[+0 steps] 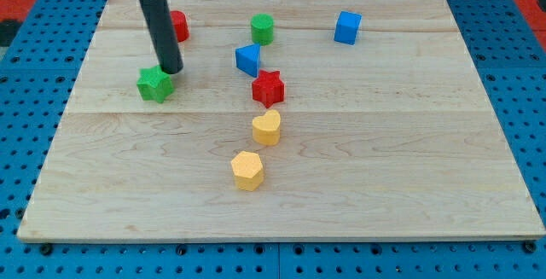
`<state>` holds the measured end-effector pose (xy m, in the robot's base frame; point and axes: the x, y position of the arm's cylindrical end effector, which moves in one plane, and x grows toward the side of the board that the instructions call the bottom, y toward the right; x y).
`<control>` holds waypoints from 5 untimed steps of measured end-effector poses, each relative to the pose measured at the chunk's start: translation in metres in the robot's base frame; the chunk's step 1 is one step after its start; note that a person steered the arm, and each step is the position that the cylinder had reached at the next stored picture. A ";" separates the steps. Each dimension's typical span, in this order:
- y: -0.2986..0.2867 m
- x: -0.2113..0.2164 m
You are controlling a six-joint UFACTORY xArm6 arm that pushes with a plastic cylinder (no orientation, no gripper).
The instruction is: Move the green star to the left of the hexagon
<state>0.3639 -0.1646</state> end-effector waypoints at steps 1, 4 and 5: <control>0.012 0.067; 0.013 0.039; 0.004 0.081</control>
<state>0.4449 -0.1607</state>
